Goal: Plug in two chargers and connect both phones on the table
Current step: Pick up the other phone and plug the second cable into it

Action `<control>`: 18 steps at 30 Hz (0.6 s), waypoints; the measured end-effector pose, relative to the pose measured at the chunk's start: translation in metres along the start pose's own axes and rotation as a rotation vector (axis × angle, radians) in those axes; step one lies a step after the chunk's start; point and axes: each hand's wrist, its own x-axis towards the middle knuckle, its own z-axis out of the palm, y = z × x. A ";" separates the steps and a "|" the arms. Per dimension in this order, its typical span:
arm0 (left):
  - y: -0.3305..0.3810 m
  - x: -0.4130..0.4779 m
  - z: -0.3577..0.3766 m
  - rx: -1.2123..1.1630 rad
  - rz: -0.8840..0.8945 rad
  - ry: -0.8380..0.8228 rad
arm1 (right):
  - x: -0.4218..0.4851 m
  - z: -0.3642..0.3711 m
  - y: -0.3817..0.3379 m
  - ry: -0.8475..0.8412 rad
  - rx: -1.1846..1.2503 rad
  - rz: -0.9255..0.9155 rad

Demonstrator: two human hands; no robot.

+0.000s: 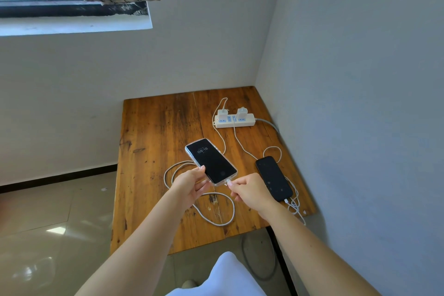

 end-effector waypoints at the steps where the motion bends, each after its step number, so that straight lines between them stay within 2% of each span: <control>1: 0.000 0.000 0.000 0.001 0.001 -0.010 | 0.000 -0.001 0.001 0.002 -0.001 0.001; 18: 0.005 0.000 -0.002 0.097 0.059 -0.063 | 0.004 0.001 0.009 -0.004 0.024 0.031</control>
